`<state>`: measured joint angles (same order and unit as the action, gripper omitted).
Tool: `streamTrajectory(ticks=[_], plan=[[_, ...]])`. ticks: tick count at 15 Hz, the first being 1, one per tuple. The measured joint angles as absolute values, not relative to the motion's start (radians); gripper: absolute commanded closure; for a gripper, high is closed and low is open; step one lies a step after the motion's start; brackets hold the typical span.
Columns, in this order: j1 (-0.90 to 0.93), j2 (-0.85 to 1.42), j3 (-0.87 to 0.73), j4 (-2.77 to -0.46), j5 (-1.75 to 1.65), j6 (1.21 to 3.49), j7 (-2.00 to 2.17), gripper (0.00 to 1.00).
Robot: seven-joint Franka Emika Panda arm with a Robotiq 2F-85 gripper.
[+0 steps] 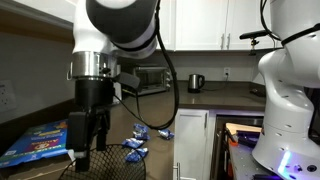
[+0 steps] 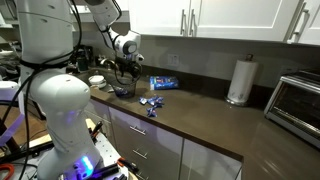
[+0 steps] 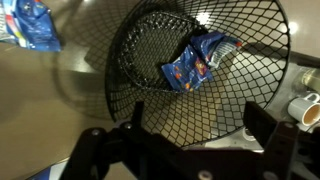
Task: Remove a packet from the bin and put it on the counter
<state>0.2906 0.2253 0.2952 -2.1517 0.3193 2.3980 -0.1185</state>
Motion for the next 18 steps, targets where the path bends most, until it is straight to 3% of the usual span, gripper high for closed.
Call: streamTrajectory(ticks=[7,18], plan=[[0.279,0.311,0.311,-2.134,0.373,2.396,-0.134,0.0],[0.332,0.333,0.235,-2.151,-0.027,2.401,0.038,0.0]])
